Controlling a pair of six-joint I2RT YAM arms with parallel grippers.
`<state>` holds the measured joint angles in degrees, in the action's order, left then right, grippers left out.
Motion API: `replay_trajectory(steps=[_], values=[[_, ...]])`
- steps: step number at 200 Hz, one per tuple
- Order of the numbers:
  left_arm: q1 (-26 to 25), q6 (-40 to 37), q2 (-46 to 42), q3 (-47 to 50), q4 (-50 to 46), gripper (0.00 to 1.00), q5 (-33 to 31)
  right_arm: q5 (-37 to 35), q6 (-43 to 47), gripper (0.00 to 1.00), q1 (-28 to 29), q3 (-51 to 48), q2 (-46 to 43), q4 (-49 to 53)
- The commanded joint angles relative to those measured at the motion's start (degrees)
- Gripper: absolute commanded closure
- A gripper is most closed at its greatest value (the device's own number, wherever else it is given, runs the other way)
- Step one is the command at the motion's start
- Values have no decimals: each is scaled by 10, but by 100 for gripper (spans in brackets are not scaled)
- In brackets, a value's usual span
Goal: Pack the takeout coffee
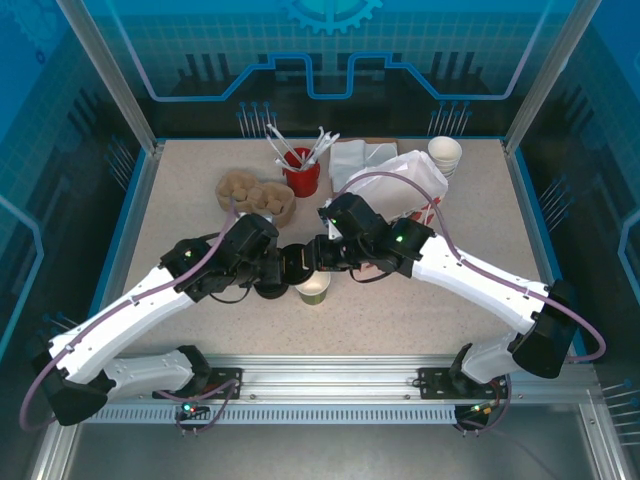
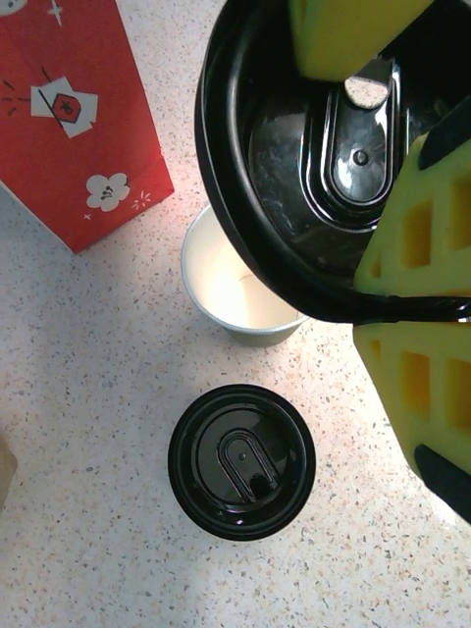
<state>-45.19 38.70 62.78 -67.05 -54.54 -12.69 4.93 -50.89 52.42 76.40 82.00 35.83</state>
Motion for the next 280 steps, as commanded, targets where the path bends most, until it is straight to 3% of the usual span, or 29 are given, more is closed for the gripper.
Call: replay_trajectory(steps=[1,19,44,86,148,195,257,280], values=[[-5,-2,-9,-18,19,86,7,8,6,86,-8,8,0,1],[-5,-15,-20,-18,29,80,11,9,6,91,-13,11,-6,13],[-6,-60,-51,-10,64,63,25,11,7,95,-25,15,-17,44],[-22,-212,-118,6,150,47,49,53,13,100,-55,17,-41,114],[-135,-505,-138,49,242,48,52,128,24,100,-115,0,-109,201],[-171,-631,-104,90,340,47,65,202,33,100,-189,-54,-184,237],[-192,-780,-54,100,378,44,56,254,83,100,-265,-80,-217,297],[-196,-800,-37,95,385,43,59,276,87,100,-277,-94,-218,293]])
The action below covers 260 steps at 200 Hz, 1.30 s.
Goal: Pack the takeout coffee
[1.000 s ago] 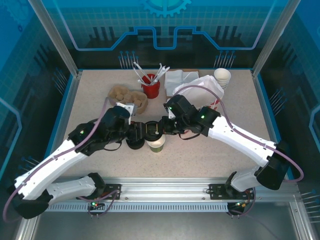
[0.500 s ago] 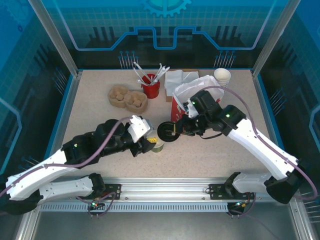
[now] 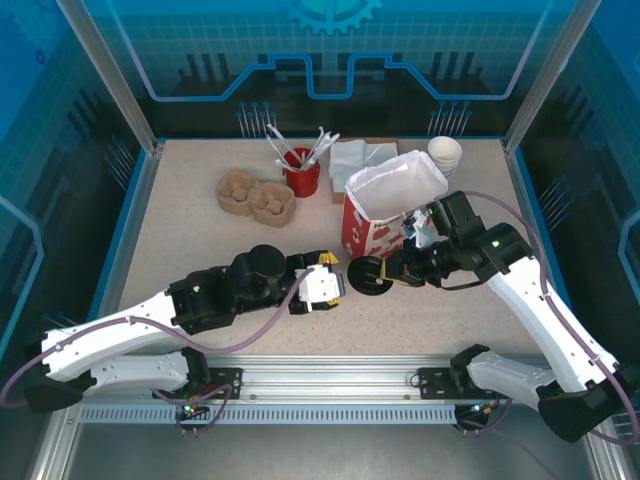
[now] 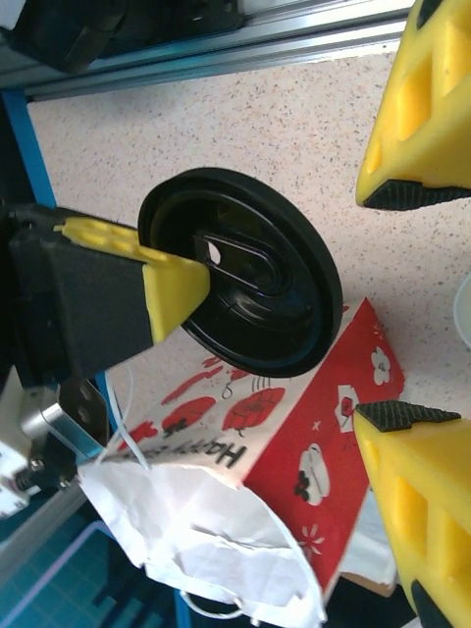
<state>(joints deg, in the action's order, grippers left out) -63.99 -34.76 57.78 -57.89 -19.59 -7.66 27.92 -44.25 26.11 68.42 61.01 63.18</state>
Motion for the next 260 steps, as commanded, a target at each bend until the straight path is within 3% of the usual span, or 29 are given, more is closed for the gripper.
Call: replay_trajectory(steps=[1,79,260], values=[[-9,-65,14,3,36,43,8,47,21,100,-14,-15,-8,20],[-17,-103,64,-18,21,56,-5,61,34,100,-20,-25,1,21],[-38,-176,86,-26,23,67,-32,95,34,100,-20,-38,23,27]])
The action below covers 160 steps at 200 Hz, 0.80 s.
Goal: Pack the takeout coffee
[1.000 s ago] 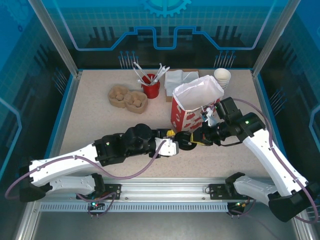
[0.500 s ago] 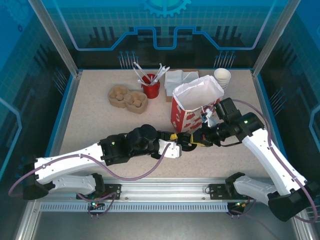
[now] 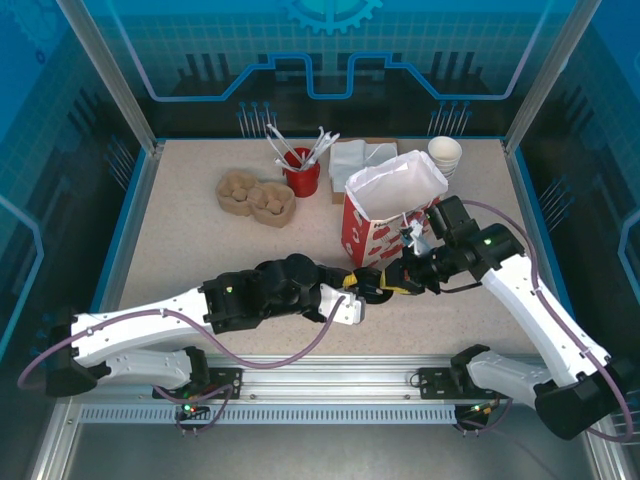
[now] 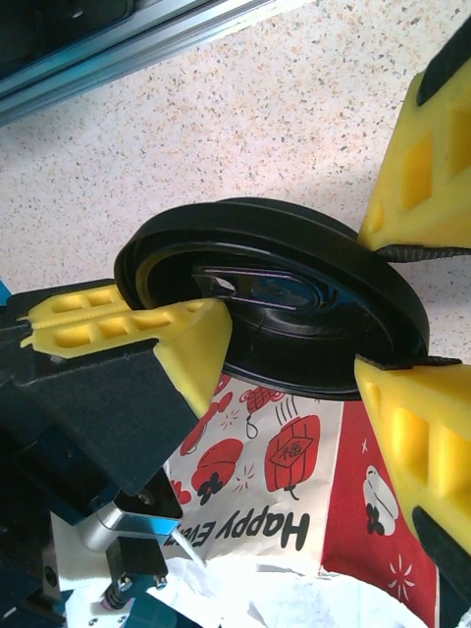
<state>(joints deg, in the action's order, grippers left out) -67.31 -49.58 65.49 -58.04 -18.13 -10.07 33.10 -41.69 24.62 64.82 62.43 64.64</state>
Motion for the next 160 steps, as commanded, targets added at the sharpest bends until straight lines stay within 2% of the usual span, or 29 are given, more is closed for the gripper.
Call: replay_trajectory(steps=[1,120,160], values=[[-5,-28,9,-25,8,67,-9,44,8,100,-6,-2,10,13],[-8,-88,39,-40,-20,68,-22,72,9,100,-10,6,46,18],[-8,-91,51,-49,-28,76,-31,85,12,100,-10,7,52,18]])
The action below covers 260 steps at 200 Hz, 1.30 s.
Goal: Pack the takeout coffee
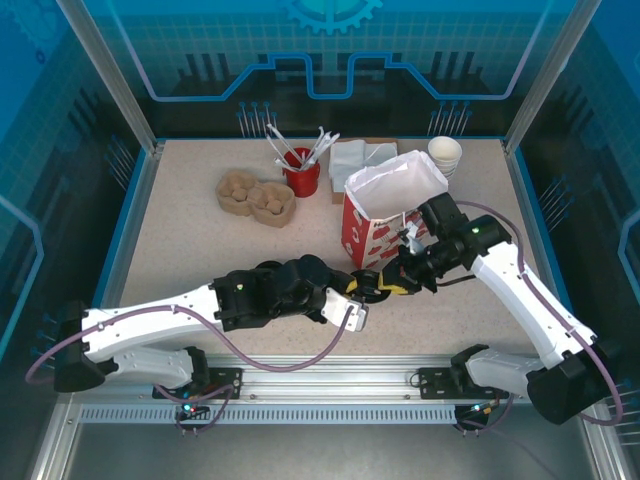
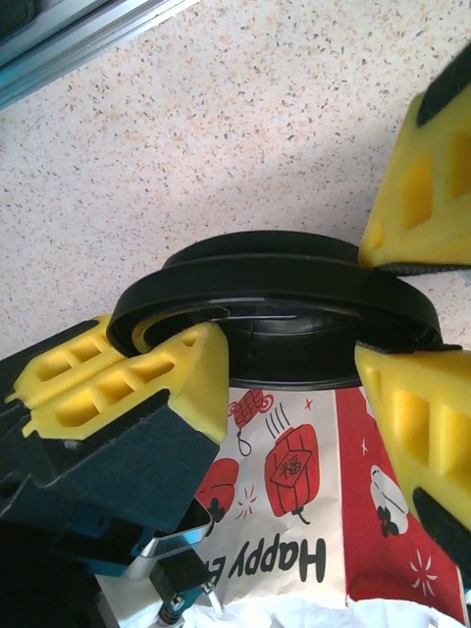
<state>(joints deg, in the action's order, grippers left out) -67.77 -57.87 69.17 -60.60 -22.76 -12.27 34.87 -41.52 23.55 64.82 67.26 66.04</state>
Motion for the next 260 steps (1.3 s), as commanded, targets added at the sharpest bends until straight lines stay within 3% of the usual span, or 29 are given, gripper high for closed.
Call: replay_trajectory(steps=[1,64,112,146,197,260], values=[[-4,-9,14,-23,18,76,-8,68,10,100,1,8,4,4],[-4,20,12,-27,4,86,6,72,24,92,-7,14,1,12],[-2,62,1,-19,9,89,10,71,22,72,-34,12,-28,-5],[2,97,-12,-7,19,90,16,67,25,65,-68,12,-57,-14],[12,161,-41,7,7,90,19,45,37,63,-120,9,-101,-27],[69,301,-104,36,-37,91,62,20,35,64,-124,-41,-188,-128]])
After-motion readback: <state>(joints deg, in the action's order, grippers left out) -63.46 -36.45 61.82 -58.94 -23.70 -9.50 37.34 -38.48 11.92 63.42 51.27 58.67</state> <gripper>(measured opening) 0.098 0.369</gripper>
